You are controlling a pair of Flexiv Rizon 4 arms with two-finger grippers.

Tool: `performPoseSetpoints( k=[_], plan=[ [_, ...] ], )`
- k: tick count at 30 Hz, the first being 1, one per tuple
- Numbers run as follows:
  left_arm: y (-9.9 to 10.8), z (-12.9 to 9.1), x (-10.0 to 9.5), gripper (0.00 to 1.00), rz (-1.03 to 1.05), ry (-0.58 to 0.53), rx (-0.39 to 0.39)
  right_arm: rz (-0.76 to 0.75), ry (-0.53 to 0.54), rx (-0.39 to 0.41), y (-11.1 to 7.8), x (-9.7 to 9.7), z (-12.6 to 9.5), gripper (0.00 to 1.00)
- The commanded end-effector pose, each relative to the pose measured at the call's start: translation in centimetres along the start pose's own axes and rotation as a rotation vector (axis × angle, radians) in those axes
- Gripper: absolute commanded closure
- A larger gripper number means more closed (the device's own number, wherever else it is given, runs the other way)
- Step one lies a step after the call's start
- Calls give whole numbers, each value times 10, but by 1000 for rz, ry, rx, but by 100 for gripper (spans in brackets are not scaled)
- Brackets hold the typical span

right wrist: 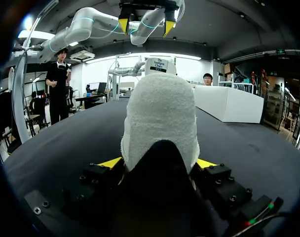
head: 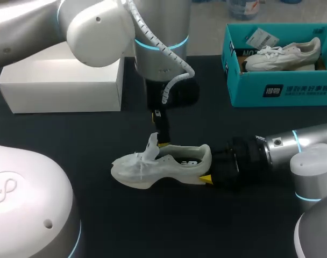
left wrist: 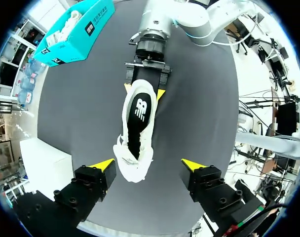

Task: Take the shoe out of the shoebox, open the shoe tongue, remove and reinsert the insole, then place the shoe into the shoebox

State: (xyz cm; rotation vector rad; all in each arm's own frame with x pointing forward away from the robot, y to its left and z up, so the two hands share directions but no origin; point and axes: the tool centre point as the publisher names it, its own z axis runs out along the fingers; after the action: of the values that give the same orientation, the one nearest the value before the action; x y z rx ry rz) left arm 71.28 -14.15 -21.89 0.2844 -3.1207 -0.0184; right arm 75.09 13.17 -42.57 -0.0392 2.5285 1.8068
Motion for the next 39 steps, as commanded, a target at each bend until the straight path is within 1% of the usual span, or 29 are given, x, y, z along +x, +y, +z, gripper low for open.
performPoseSetpoints(
  k=[1,8,11,12,14,22,33,39],
  plan=[
    [-10,17,5,100,20,-2,2,1,-1,3,-3,3,4,100],
    [-24,37,11,100,33,-20,11,1,-1,3,-3,3,4,100],
    [-32,49,10,100,24,-59,-17,1,-1,3,-3,3,4,100],
    [-34,52,9,100,32,-34,-17,1,-1,3,-3,3,4,100],
    [-37,58,9,100,37,-57,-25,1,-1,3,-3,3,4,100],
    [-52,82,8,100,48,-65,-51,1,-1,3,-3,3,4,100],
    [-60,102,-7,100,46,-69,-51,1,-1,3,-3,3,4,100],
    [-60,113,-11,100,52,-82,-75,1,-1,3,-3,3,4,100]
  ],
)
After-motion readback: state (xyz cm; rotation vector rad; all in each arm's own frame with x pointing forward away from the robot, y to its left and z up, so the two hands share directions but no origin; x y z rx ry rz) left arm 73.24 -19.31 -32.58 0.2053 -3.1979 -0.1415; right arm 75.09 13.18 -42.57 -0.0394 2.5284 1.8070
